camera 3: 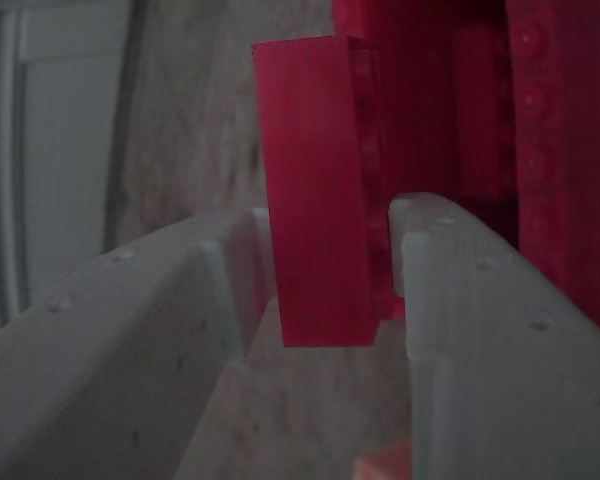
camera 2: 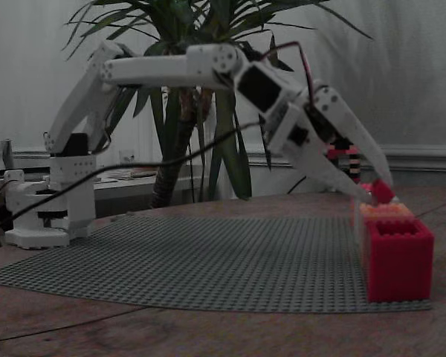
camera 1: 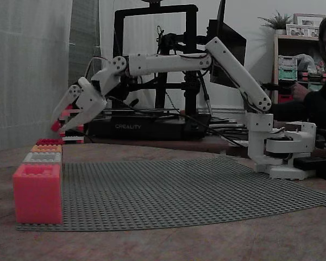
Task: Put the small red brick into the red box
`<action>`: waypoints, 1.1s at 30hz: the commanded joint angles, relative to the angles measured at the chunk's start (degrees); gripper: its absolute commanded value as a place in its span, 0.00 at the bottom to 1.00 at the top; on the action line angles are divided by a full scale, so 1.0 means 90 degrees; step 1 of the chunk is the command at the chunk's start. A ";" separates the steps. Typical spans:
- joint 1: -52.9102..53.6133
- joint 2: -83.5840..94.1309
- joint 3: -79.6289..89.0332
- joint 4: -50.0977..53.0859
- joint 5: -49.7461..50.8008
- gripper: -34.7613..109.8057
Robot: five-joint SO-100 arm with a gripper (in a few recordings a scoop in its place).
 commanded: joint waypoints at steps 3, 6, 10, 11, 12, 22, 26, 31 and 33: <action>0.0137 0.0117 -0.0498 -0.0479 0.0000 0.24; 0.0127 0.0039 -0.0547 -0.0488 -0.0010 0.29; 0.0137 0.0020 -0.0576 -0.0498 -0.0029 0.32; 0.0137 0.0020 -0.0576 -0.0508 -0.0039 0.32; 0.0137 0.0020 -0.0576 -0.0518 -0.0059 0.32; 0.0117 0.1602 0.0186 -0.0117 0.0283 0.24; -0.0068 0.3350 0.1709 0.0098 0.0283 0.24; -0.0391 0.5566 0.4463 0.0059 0.0635 0.24; -0.0566 0.6465 0.5684 0.0205 0.0635 0.24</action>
